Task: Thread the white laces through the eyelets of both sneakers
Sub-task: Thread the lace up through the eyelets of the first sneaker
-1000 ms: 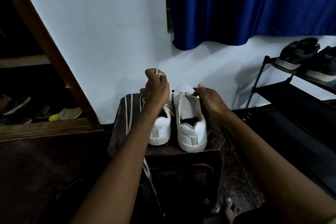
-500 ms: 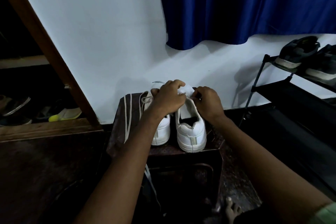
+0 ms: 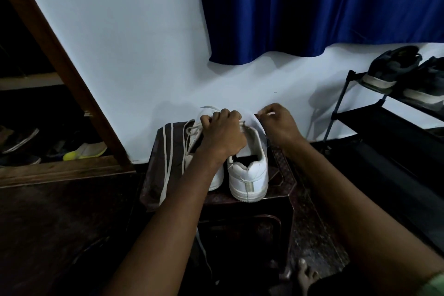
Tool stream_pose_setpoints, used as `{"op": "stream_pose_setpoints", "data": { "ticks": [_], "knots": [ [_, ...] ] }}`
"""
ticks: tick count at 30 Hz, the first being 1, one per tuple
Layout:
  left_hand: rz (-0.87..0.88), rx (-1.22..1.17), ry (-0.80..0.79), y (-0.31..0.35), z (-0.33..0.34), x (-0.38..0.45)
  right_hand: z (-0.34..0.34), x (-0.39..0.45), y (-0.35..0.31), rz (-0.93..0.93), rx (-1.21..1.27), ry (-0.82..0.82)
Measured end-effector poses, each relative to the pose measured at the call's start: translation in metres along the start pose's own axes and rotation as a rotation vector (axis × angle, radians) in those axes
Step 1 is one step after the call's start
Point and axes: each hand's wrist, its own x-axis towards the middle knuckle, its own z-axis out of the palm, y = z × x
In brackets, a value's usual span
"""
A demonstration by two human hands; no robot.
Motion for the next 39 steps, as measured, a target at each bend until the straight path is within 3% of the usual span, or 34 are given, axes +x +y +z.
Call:
{"op": "stream_pose_setpoints", "data": {
  "ticks": [2,6,8,12,14,15,16,19,21,24,25,28,30,33,35,39],
  "knots": [
    [0.002,0.03,0.024,0.0,0.002,-0.001,-0.001,-0.001,0.004,-0.088,-0.334,-0.102],
    [0.011,0.048,0.046,0.0,0.004,-0.001,-0.008,0.004,-0.001,-0.161,-0.527,-0.091],
    [0.007,0.052,0.05,0.0,0.004,-0.001,-0.008,0.004,-0.002,-0.131,-0.269,-0.148],
    [-0.009,0.051,0.056,0.0,0.002,-0.001,-0.013,0.004,-0.012,0.076,0.785,-0.216],
    [-0.015,0.04,0.063,0.0,0.003,-0.001,-0.014,0.001,-0.019,0.204,1.034,-0.234],
    [-0.015,0.038,0.07,0.0,0.003,-0.001,-0.014,0.001,-0.019,0.246,1.013,-0.212],
    [-0.016,0.037,0.076,0.0,0.003,-0.001,-0.013,0.001,-0.02,0.24,0.86,-0.159],
    [-0.021,0.022,0.089,-0.001,0.004,-0.001,-0.012,0.002,-0.007,-0.011,0.01,-0.043],
    [-0.021,0.022,0.093,-0.002,0.003,0.0,-0.011,0.002,-0.004,-0.103,-0.414,-0.126],
    [-0.025,0.03,0.101,-0.002,0.004,0.0,-0.016,-0.003,-0.011,-0.106,-0.564,-0.174],
    [-0.026,0.029,0.103,-0.002,0.004,0.0,-0.019,-0.004,-0.015,-0.098,-0.432,-0.186],
    [-0.025,0.017,0.104,-0.002,0.005,0.0,-0.023,-0.008,-0.031,0.036,0.332,-0.2],
    [-0.027,0.023,0.104,-0.002,0.005,0.0,-0.027,-0.007,-0.035,0.112,0.614,-0.141],
    [-0.024,0.026,0.107,-0.003,0.006,0.001,-0.033,-0.003,-0.035,0.193,1.119,-0.237],
    [-0.02,0.025,0.11,-0.002,0.006,0.001,-0.035,-0.001,-0.034,0.22,1.188,-0.273],
    [-0.009,-0.004,0.112,-0.003,0.005,0.0,-0.036,-0.001,-0.036,0.165,0.87,-0.279]
  ]
}}
